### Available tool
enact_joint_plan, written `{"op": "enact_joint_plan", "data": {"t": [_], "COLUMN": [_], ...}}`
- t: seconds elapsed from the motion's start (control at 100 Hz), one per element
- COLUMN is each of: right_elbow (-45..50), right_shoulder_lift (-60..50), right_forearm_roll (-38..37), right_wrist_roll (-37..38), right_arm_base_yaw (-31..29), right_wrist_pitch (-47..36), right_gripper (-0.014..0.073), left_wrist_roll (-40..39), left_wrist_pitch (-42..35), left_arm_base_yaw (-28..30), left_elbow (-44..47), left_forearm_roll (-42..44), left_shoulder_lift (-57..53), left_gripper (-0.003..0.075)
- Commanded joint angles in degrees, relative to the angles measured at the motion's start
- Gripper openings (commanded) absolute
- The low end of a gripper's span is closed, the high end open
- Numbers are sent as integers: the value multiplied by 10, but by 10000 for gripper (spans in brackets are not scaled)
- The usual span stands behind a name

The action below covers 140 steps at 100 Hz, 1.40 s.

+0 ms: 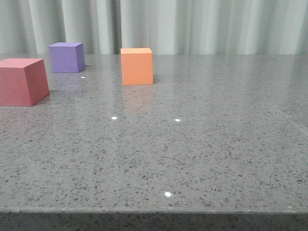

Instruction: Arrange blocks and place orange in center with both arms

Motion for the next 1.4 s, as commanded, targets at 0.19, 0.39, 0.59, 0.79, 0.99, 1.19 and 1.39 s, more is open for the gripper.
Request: {"op": "enact_joint_plan", "data": {"t": [0.19,0.39,0.59,0.79,0.99,1.19,1.39], "right_elbow": [122,155,155,155,155,155,155], "right_shoulder_lift": [-131,-181,-183,-183,-183,-183,-183], "right_forearm_roll": [-6,-5,-7,-7,-7,-7,-7], "right_wrist_roll": [-5,-5,-5,-5,-5,-5,-5], "right_arm_base_yaw": [-3,-3,-3,-3,-3,-3,-3], "right_wrist_pitch": [-157,-179,-164,-164,-164,-164,-164], "right_gripper": [636,624,364,-44,-67,-67,-67], "left_wrist_roll": [-1,-1,-1,-1,-1,-1,-1], "left_wrist_pitch": [-46,-46,-46,-46,-46,-46,-46], "left_arm_base_yaw": [1,1,1,1,1,1,1], "left_elbow": [24,24,24,24,24,24,24], "left_forearm_roll": [-3,-3,-3,-3,-3,-3,-3], "left_shoulder_lift": [-18,-18,-18,-18,-18,-18,-18], "left_gripper": [-19,-19,-19,-19,-19,-19,-19]}}
